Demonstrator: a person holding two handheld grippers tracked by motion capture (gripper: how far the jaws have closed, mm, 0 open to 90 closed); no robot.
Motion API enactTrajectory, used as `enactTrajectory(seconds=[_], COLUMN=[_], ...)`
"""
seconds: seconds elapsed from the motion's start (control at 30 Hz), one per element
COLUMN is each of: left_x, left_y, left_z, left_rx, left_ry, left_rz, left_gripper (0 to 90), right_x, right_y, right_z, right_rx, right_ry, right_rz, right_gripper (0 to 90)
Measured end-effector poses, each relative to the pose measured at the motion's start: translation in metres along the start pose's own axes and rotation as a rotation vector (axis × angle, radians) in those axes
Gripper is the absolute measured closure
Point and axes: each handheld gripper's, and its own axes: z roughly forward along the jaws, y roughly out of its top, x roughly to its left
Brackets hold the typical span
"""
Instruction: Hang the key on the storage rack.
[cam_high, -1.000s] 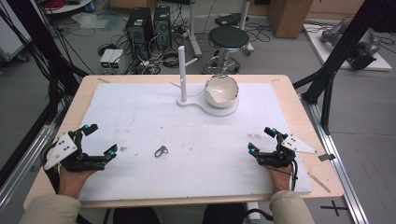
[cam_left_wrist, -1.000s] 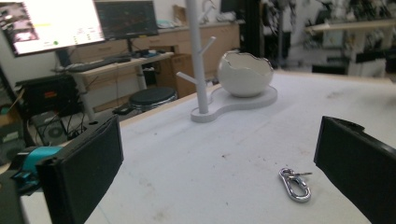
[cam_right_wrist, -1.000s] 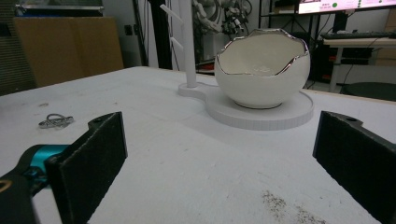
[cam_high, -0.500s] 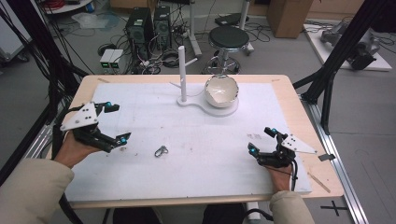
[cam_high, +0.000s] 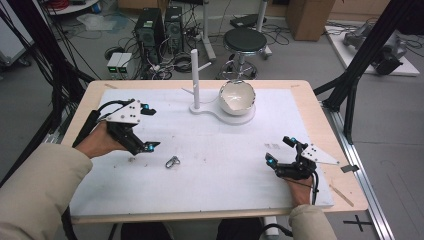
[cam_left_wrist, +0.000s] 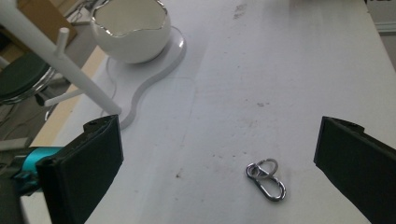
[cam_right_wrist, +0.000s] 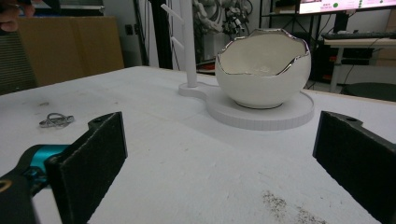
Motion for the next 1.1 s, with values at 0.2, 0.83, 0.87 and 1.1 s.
enactTrajectory(seconds=[0.2,0.83,0.87,1.1], left_x=[-0.001,-0.014,-0.015,-0.019], left_y=[0.003,-0.013,-0.014,-0.019], left_z=[0.028,0.091,0.093,0.1], left_rx=[0.074,0.303,0.313,0.377], left_ry=[-0.057,-0.203,-0.205,-0.218], left_rz=[0.031,0.066,0.065,0.097], left_gripper=[1.7,2.1,2.1,2.1], right_x=[0.0,0.0,0.0,0.0], right_y=[0.0,0.0,0.0,0.0], right_z=[0.0,0.0,0.0,0.0], right_rx=[-0.002,-0.001,-0.001,-0.001], right_ry=[0.0,0.0,0.0,0.0], right_rz=[-0.007,-0.003,-0.003,0.0], right_gripper=[1.9,2.0,2.0,1.9])
